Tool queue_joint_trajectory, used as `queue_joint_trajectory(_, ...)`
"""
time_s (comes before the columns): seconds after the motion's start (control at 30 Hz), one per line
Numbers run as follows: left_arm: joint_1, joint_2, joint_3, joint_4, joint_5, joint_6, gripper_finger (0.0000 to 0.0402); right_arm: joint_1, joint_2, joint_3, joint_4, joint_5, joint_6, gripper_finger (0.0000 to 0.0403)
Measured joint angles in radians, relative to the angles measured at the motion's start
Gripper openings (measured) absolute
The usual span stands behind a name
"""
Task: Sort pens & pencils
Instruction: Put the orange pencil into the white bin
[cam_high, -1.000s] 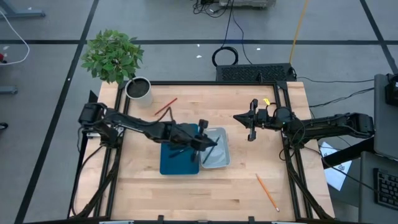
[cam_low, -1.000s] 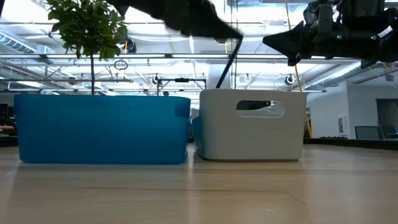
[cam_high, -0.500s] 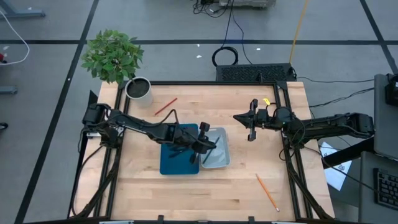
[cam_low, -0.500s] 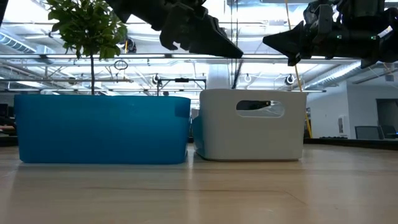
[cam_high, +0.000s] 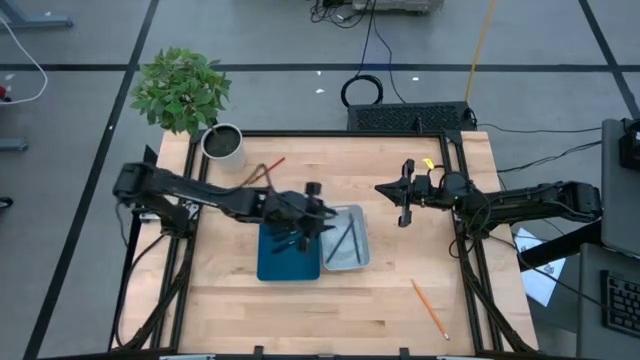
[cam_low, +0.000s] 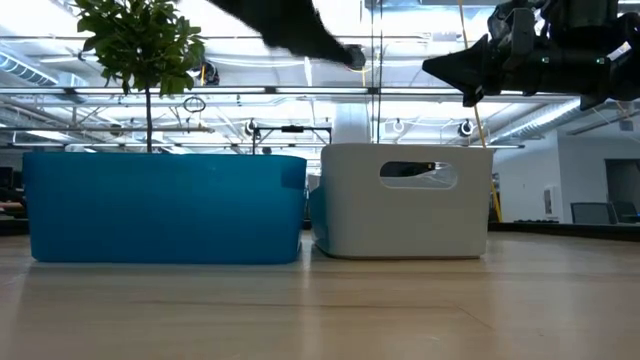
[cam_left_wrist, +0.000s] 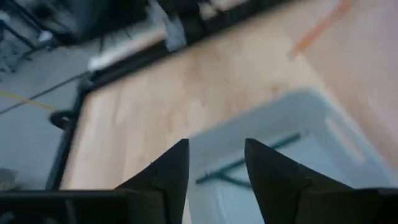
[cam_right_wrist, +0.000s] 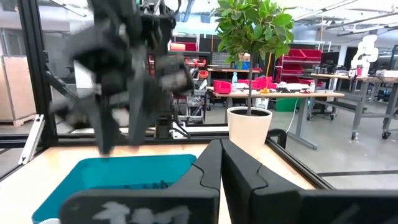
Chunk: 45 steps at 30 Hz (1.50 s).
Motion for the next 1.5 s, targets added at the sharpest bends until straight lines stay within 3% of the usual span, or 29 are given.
queue_joint_trajectory(0.13, -0.003, -0.149, -0.020, -0.099, -0.014, -0.113, 0.0158, 0.000, 0.000, 0.000, -0.018, 0.000, 0.000, 0.0000)
queue_joint_trajectory(0.23, -0.012, -0.267, -0.098, -0.058, -0.022, -0.155, 0.0146, 0.000, 0.000, 0.000, -0.025, 0.000, 0.000, 0.0000)
queue_joint_trajectory(0.63, -0.025, -0.706, -0.696, 0.530, -0.094, -0.251, 0.0098, 0.000, -0.001, 0.000, -0.001, -0.002, 0.000, 0.0000)
queue_joint_trajectory(0.77, -0.025, -0.782, -0.814, 0.675, -0.088, -0.256, 0.0097, 0.000, -0.006, 0.000, 0.001, -0.003, 0.000, 0.0000)
queue_joint_trajectory(1.5, -0.029, -0.818, -0.851, 0.698, -0.080, -0.251, 0.0097, 0.000, -0.006, 0.000, 0.000, -0.003, -0.006, 0.0000)
